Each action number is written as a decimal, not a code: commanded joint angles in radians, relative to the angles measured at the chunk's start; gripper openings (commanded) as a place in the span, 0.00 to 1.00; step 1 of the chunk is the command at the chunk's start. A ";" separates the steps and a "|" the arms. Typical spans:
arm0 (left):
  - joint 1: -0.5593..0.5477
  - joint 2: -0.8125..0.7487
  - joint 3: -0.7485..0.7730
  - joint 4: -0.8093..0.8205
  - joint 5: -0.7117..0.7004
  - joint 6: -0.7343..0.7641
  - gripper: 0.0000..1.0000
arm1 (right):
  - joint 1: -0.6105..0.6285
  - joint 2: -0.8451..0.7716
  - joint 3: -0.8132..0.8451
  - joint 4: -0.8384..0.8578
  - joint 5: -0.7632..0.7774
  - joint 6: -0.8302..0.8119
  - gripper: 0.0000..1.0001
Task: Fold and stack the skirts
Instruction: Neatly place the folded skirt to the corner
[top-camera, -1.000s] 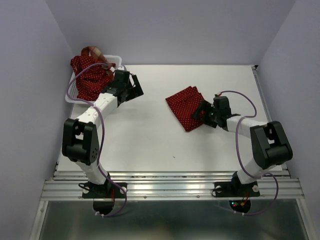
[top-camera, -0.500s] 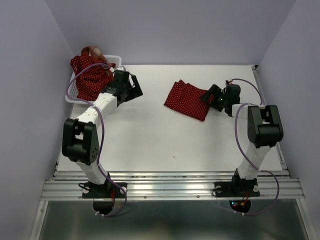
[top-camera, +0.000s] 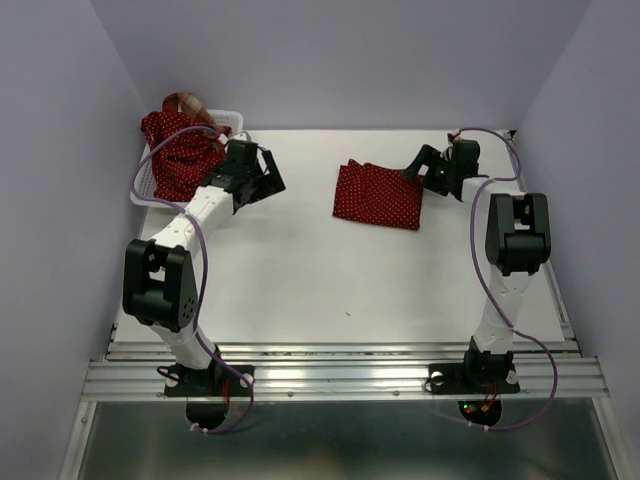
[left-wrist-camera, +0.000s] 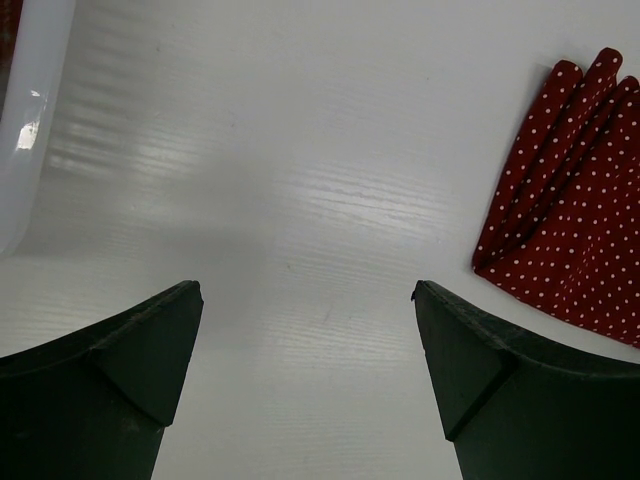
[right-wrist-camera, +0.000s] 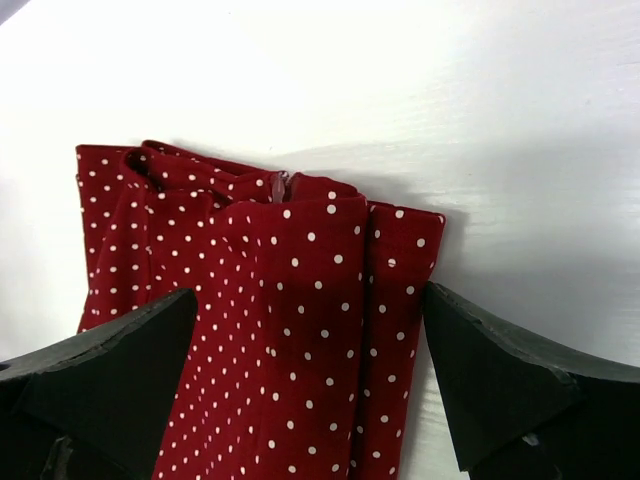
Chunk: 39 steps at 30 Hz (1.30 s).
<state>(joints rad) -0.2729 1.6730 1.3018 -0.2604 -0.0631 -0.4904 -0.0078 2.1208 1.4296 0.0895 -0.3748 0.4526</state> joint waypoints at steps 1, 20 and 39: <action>0.008 -0.091 -0.002 0.016 -0.012 0.003 0.99 | -0.003 -0.070 0.032 -0.163 0.104 -0.072 1.00; 0.009 -0.118 -0.006 0.039 0.006 0.010 0.99 | 0.048 -0.147 -0.162 -0.221 0.115 -0.063 0.95; 0.009 -0.133 0.011 0.010 -0.043 0.018 0.99 | 0.048 -0.113 -0.026 -0.257 0.258 -0.213 0.05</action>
<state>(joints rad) -0.2726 1.5826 1.3014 -0.2516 -0.0654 -0.4896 0.0410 2.0190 1.3323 -0.1574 -0.2256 0.3145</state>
